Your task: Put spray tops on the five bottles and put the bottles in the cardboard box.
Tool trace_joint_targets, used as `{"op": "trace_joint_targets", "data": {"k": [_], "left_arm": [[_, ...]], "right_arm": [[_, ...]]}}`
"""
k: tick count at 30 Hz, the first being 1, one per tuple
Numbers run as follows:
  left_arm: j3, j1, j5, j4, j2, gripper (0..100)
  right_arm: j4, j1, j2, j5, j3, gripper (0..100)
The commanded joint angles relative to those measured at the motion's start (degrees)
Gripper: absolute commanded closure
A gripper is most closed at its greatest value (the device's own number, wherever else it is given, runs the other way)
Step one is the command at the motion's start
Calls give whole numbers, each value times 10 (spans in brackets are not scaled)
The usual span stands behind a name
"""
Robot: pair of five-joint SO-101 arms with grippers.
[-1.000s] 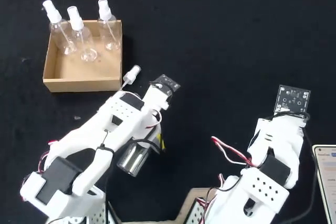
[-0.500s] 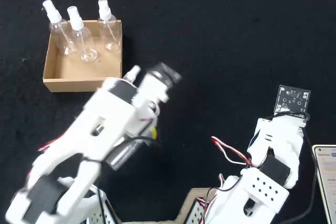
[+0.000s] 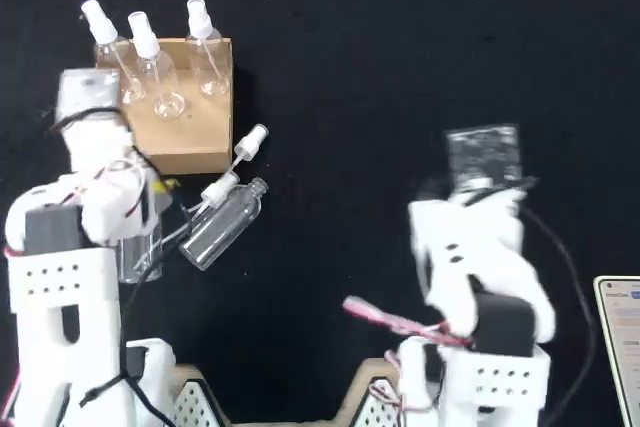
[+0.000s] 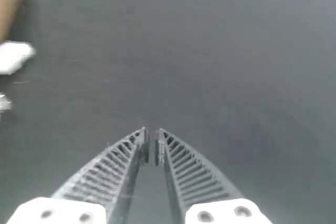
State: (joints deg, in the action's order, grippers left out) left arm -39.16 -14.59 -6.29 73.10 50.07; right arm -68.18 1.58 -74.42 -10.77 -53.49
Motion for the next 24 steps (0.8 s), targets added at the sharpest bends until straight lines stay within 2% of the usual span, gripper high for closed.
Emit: {"op": "trace_joint_targets", "data": {"k": [1,5,9,18,24], "left_arm": [[-107,-27,52,-105,62,866],[-180,-23,77,-156,120,866],[-242,-31,75,-207,174,866],[-381,-30,79,-326,253,867],[-436,-29,80,-365,295,869]], "right_arm": [[29,112,5,13,31,962],[82,144,68,13,28,962],[135,159,193,33,50,962],[260,267,447,213,138,962],[382,284,566,368,144,962]]}}
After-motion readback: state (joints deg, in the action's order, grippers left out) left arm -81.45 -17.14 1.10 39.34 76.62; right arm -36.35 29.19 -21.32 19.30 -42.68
